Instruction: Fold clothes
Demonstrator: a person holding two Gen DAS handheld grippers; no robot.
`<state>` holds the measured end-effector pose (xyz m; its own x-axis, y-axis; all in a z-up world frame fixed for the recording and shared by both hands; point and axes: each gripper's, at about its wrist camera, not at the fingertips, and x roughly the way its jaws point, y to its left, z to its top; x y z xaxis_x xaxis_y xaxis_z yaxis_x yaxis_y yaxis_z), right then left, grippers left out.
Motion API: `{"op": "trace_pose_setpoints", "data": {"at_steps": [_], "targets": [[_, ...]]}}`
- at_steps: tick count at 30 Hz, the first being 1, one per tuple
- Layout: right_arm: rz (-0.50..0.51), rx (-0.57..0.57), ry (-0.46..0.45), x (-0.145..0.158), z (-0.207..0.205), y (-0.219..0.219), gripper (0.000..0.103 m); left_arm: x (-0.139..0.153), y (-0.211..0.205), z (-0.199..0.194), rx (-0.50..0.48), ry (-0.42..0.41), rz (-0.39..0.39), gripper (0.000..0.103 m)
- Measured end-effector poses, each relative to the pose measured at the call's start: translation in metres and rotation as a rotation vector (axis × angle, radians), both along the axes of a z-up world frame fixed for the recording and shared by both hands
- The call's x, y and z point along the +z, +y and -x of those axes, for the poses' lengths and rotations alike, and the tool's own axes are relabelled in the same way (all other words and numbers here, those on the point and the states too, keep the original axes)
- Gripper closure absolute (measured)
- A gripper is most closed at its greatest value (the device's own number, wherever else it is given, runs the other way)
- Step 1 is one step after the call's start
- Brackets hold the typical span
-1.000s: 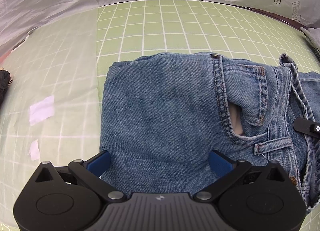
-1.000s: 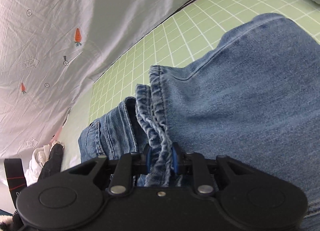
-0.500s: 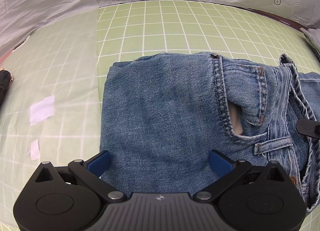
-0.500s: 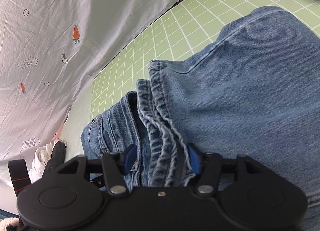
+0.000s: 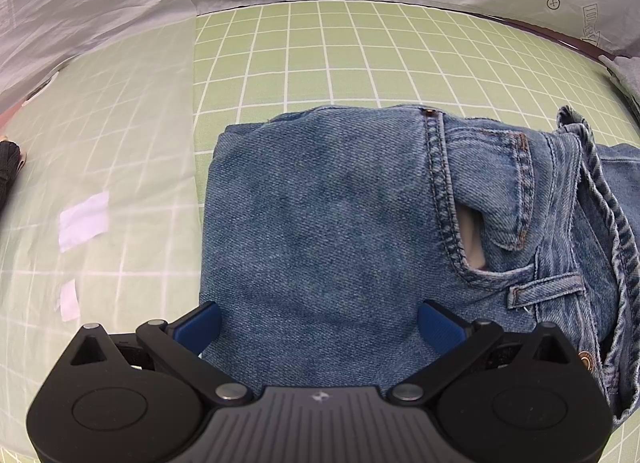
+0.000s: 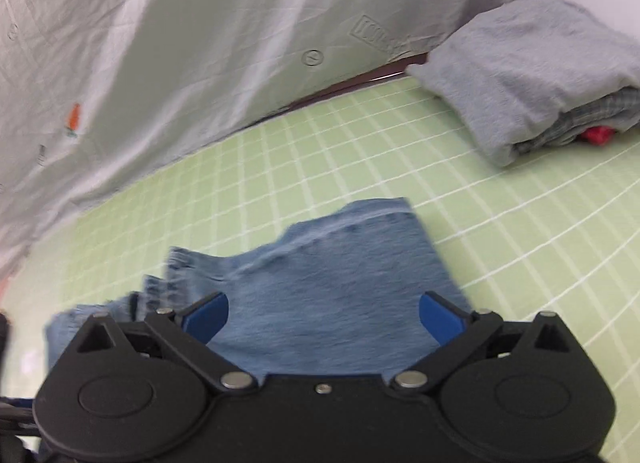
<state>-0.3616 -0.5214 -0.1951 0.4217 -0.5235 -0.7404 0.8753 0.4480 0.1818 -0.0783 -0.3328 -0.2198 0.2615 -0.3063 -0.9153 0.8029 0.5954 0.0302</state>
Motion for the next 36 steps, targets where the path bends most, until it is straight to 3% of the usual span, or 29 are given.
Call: {"op": "trace_pose_setpoints", "data": {"at_steps": [2, 4, 12, 16, 22, 24, 25, 26, 27, 29, 36], "targets": [[0.033, -0.013, 0.100, -0.009, 0.010, -0.006, 0.000, 0.000, 0.000, 0.000, 0.000, 0.000, 0.000, 0.000], [0.014, -0.034, 0.136, -0.018, 0.024, -0.011, 0.000, -0.001, 0.000, -0.001, -0.001, 0.000, 0.000, 0.000], [-0.057, -0.031, 0.148, -0.039, 0.041, -0.010, 0.000, -0.001, 0.001, -0.002, -0.009, 0.002, -0.001, 0.000], [-0.108, -0.056, 0.107, -0.044, 0.045, -0.011, 0.001, 0.000, 0.000, -0.003, -0.008, 0.004, -0.002, 0.000], [-0.095, 0.008, 0.110, -0.043, 0.042, -0.010, 0.002, 0.001, -0.001, -0.006, -0.008, 0.010, -0.006, 0.000], [-0.074, 0.046, 0.094, -0.041, 0.040, -0.008, 0.013, 0.001, 0.000, -0.006, -0.006, 0.011, -0.004, 0.000], [-0.059, 0.068, 0.083, -0.038, 0.038, -0.006, 0.037, 0.001, 0.000, -0.006, -0.006, 0.012, -0.003, 0.000], [-0.054, 0.079, 0.081, -0.036, 0.036, -0.004, 0.051, 0.000, 0.001, -0.007, -0.005, 0.012, -0.002, 0.000], [-0.053, 0.074, 0.083, -0.035, 0.033, -0.002, 0.054, 0.000, 0.001, -0.007, -0.004, 0.013, -0.001, 0.000], [-0.066, 0.084, 0.053, -0.033, 0.032, -0.001, 0.080, 0.000, 0.002, -0.007, -0.003, 0.014, 0.002, 0.000], [-0.130, -0.004, -0.083, -0.016, 0.046, -0.010, 0.087, -0.001, 0.004, -0.007, 0.004, 0.018, 0.005, 0.000]]}}
